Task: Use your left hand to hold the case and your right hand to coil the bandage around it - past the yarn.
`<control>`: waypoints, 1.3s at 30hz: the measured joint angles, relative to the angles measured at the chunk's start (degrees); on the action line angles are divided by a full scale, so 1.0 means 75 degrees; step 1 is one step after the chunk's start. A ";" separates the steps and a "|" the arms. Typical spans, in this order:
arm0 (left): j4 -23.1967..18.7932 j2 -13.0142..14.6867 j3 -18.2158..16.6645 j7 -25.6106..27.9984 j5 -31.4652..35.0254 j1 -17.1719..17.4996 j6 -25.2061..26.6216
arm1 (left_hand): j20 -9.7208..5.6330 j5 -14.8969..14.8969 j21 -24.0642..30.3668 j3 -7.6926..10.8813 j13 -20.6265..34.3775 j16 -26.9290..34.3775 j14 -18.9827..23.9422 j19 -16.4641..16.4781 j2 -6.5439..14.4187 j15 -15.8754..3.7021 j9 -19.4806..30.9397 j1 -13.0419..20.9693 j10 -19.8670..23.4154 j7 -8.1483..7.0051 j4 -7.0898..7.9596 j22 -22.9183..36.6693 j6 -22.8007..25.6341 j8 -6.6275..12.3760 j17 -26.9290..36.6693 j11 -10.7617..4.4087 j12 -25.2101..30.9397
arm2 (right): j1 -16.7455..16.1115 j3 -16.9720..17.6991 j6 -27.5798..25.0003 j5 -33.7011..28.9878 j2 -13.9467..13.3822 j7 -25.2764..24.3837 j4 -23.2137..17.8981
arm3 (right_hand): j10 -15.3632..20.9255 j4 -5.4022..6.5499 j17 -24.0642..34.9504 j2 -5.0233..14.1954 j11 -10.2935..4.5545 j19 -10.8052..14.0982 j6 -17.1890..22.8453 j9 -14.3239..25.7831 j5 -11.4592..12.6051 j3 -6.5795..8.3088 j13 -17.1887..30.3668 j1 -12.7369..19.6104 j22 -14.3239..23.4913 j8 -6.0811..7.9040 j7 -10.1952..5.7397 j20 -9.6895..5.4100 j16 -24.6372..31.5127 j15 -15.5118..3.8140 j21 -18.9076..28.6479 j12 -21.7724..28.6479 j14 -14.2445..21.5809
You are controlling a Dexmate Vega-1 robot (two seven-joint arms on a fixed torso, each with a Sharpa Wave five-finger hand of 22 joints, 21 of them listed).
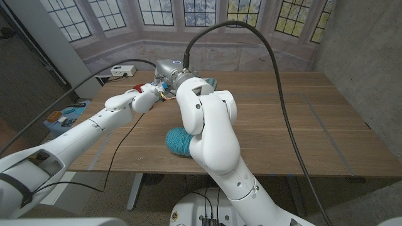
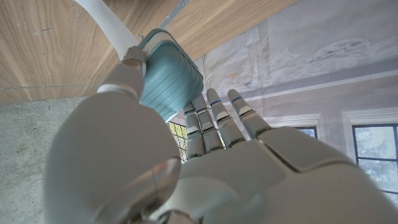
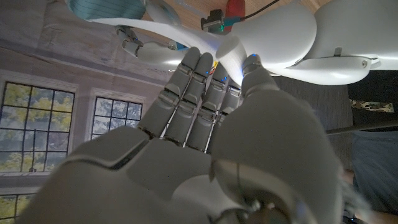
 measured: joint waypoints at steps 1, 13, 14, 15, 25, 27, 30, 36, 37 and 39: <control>0.0006 -0.0005 0.0004 0.0000 0.0000 -0.0008 0.0000 | 0.0000 0.0000 0.0000 0.0000 -0.0001 0.0000 0.0000 0.0000 0.0000 0.0000 0.0000 0.0000 0.0000 0.0000 0.0000 0.0000 0.0000 0.0000 0.0000 0.0000 0.0000 | 0.0000 0.0000 -0.0004 -0.0001 0.0000 0.0007 0.0000 | 0.0000 0.0000 0.0000 0.0000 0.0000 0.0000 0.0000 0.0000 0.0000 0.0000 0.0000 0.0001 0.0000 0.0000 0.0000 0.0000 0.0000 0.0000 0.0000 0.0000 0.0000; 0.0040 -0.0062 0.0050 -0.0036 -0.0007 -0.0088 -0.0006 | 0.0000 -0.0002 0.0000 -0.0001 -0.0038 0.0000 0.0000 0.0000 0.0000 0.0000 0.0002 0.0000 0.0000 0.0003 0.0001 0.0000 0.0002 0.0000 -0.0014 0.0000 -0.0003 | -0.0146 0.0060 -0.0019 -0.0004 -0.0075 0.0132 -0.0060 | -0.0001 0.0000 0.0031 0.0041 0.0000 0.0000 -0.0001 0.0035 -0.0004 0.0000 -0.0011 0.0043 0.0000 -0.0015 0.0000 0.0000 -0.0001 0.0013 0.0000 -0.0003 0.0013; 0.0040 -0.0064 0.0054 -0.0049 -0.0008 -0.0095 0.0006 | 0.0000 -0.0002 0.0000 -0.0001 -0.0039 0.0000 0.0000 0.0000 0.0000 0.0000 0.0002 0.0000 0.0000 0.0004 0.0001 0.0000 0.0004 0.0000 -0.0029 0.0000 -0.0003 | -0.0166 0.0063 -0.0019 -0.0004 -0.0084 0.0161 -0.0072 | -0.0001 0.0000 0.0034 0.0040 -0.0001 0.0000 -0.0001 0.0035 -0.0004 0.0000 -0.0011 0.0043 0.0000 -0.0015 0.0000 0.0000 -0.0001 0.0013 0.0000 -0.0004 0.0013; 0.0040 -0.0067 0.0056 -0.0058 -0.0007 -0.0104 0.0014 | 0.0000 -0.0002 0.0000 -0.0001 -0.0039 0.0000 0.0000 0.0000 0.0000 0.0000 0.0002 0.0000 0.0000 0.0005 0.0001 0.0000 0.0004 0.0000 -0.0036 0.0000 -0.0004 | -0.0179 0.0065 -0.0019 -0.0004 -0.0089 0.0185 -0.0083 | -0.0001 0.0000 0.0034 0.0040 0.0000 0.0000 0.0000 0.0036 -0.0004 0.0000 -0.0010 0.0043 0.0000 -0.0015 0.0001 0.0000 -0.0001 0.0013 0.0000 -0.0004 0.0013; 0.0038 -0.0104 0.0099 -0.0097 -0.0003 -0.0179 0.0053 | -0.0028 -0.0029 0.0000 -0.0001 -0.0038 0.0000 0.0000 -0.0028 0.0000 0.0000 0.0003 0.0000 0.0000 0.0005 0.0001 0.0000 0.0005 0.0000 -0.0036 0.0000 -0.0028 | -0.0325 0.0080 0.0015 -0.0046 -0.0125 0.0454 -0.0233 | 0.0029 0.0000 0.0033 0.0039 -0.0029 0.0000 0.0032 0.0033 -0.0005 0.0000 -0.0004 0.0043 0.0000 -0.0038 0.0033 0.0000 -0.0002 -0.0027 0.0000 0.0001 0.0055; 0.0041 -0.0116 0.0108 -0.0097 -0.0003 -0.0198 0.0053 | -0.0028 -0.0032 0.0000 -0.0001 -0.0038 0.0000 0.0000 -0.0028 0.0000 0.0000 0.0002 0.0000 0.0000 0.0004 0.0001 0.0000 0.0005 0.0000 -0.0036 0.0000 -0.0028 | -0.0325 0.0080 0.0029 -0.0076 -0.0125 0.0521 -0.0233 | 0.0029 0.0000 0.0033 0.0039 -0.0029 0.0000 0.0031 0.0033 -0.0005 0.0000 -0.0005 0.0043 0.0000 -0.0038 0.0032 0.0000 -0.0002 -0.0027 0.0000 0.0001 0.0055; 0.0062 -0.0134 0.0122 -0.0110 0.0018 -0.0229 0.0055 | -0.0028 -0.0032 0.0000 -0.0001 -0.0037 0.0000 0.0000 -0.0028 0.0000 0.0000 0.0003 0.0000 0.0000 0.0004 0.0001 0.0000 0.0004 0.0000 -0.0036 0.0000 -0.0027 | -0.0405 0.0091 0.0049 -0.0116 -0.0127 0.0613 -0.0307 | 0.0029 0.0000 0.0033 0.0038 -0.0029 0.0000 0.0046 0.0032 -0.0005 0.0000 -0.0005 0.0043 0.0001 -0.0039 0.0046 0.0000 -0.0002 -0.0027 0.0000 0.0030 0.0055; 0.0103 -0.0174 0.0153 -0.0110 0.0018 -0.0297 0.0055 | -0.0028 -0.0039 0.0000 -0.0001 -0.0036 0.0000 0.0000 -0.0028 0.0000 0.0000 0.0003 0.0000 0.0000 0.0003 0.0001 0.0000 0.0003 0.0000 -0.0035 0.0000 0.0003 | -0.0405 0.0091 0.0074 -0.0186 -0.0127 0.0755 -0.0307 | 0.0029 0.0000 0.0032 0.0028 -0.0028 -0.0001 0.0045 0.0031 -0.0005 0.0000 -0.0006 0.0052 0.0000 -0.0045 0.0046 0.0000 -0.0002 -0.0027 0.0038 0.0030 0.0054; 0.0109 -0.0181 0.0158 -0.0123 0.0040 -0.0307 0.0056 | -0.0028 -0.0040 0.0000 -0.0001 -0.0036 0.0000 0.0000 -0.0028 0.0000 0.0000 0.0003 0.0000 0.0000 0.0002 0.0001 0.0000 0.0003 0.0000 -0.0035 0.0000 0.0003 | -0.0598 0.0120 0.0075 -0.0191 -0.0115 0.0772 -0.0404 | 0.0029 0.0000 0.0032 0.0028 -0.0028 0.0000 0.0045 0.0030 -0.0005 0.0000 -0.0006 0.0052 0.0000 -0.0045 0.0046 0.0000 -0.0001 -0.0027 0.0038 0.0030 0.0054; 0.0134 -0.0198 0.0174 -0.0129 0.0043 -0.0342 0.0055 | -0.0028 -0.0053 0.0000 -0.0001 -0.0036 0.0000 0.0000 -0.0028 0.0000 0.0000 0.0003 0.0000 0.0000 0.0002 0.0001 0.0000 0.0002 0.0000 -0.0035 0.0000 0.0003 | -0.0653 0.0128 0.0076 -0.0208 -0.0101 0.0816 -0.0419 | 0.0029 -0.0001 0.0032 0.0028 -0.0028 -0.0001 0.0045 0.0029 -0.0005 0.0000 -0.0007 0.0052 0.0000 -0.0055 0.0046 0.0000 -0.0001 -0.0027 0.0038 0.0030 0.0054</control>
